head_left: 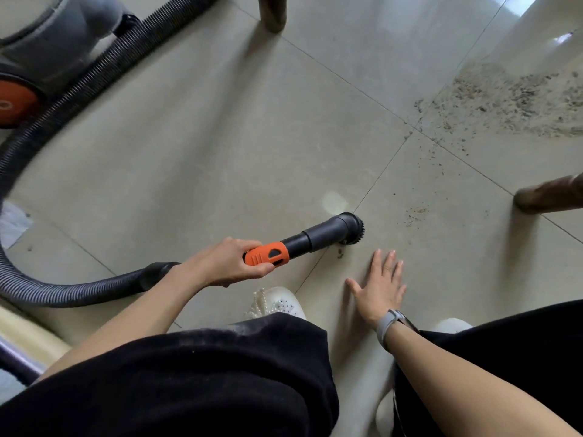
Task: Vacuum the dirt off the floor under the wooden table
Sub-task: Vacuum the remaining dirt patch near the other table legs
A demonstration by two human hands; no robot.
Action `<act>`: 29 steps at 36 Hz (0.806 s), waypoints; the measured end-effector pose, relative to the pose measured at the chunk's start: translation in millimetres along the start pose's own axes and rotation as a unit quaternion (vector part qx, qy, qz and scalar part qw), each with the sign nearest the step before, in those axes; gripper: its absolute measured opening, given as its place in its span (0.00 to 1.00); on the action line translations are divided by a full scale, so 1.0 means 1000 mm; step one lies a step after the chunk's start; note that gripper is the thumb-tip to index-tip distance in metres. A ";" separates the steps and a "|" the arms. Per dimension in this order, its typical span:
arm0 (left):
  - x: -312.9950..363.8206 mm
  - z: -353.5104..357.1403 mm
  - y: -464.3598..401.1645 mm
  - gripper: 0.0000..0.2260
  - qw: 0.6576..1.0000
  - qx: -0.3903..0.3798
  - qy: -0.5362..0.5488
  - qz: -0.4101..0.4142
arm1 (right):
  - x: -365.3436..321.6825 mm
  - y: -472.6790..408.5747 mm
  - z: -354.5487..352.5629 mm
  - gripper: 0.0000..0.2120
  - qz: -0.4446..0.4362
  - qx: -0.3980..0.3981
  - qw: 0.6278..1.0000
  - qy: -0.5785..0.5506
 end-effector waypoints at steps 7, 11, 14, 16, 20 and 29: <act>-0.002 -0.015 0.002 0.09 0.998 -0.004 -0.061 0.014 | -0.012 0.002 -0.010 0.36 0.023 0.034 0.998 -0.053; -0.008 -0.024 0.004 0.09 0.998 -0.004 -0.060 0.010 | -0.026 -0.001 -0.025 0.36 -0.116 0.094 0.989 -0.012; -0.012 -0.028 0.004 0.10 0.998 -0.006 -0.054 0.012 | -0.044 -0.008 -0.042 0.35 -0.278 0.098 0.955 0.041; -0.013 -0.029 0.004 0.10 0.998 -0.008 -0.055 0.007 | -0.055 -0.016 -0.052 0.32 -0.341 0.086 0.934 0.068; -0.010 -0.031 0.004 0.09 0.999 -0.022 -0.024 -0.007 | -0.073 -0.031 -0.070 0.28 -0.352 0.021 0.931 0.098; 0.008 -0.040 0.005 0.17 0.991 -0.017 -0.133 -0.026 | -0.062 -0.019 -0.066 0.23 -0.307 -0.025 0.949 0.065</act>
Point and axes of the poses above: each hand's wrist, its own y-axis away from the middle knuckle, its own z-axis out of the palm, x = y × z, the point moved 3 cm from there along -y, towards the middle knuckle, and after that the axes turned 1 degree about y, right-handed, at the moved point
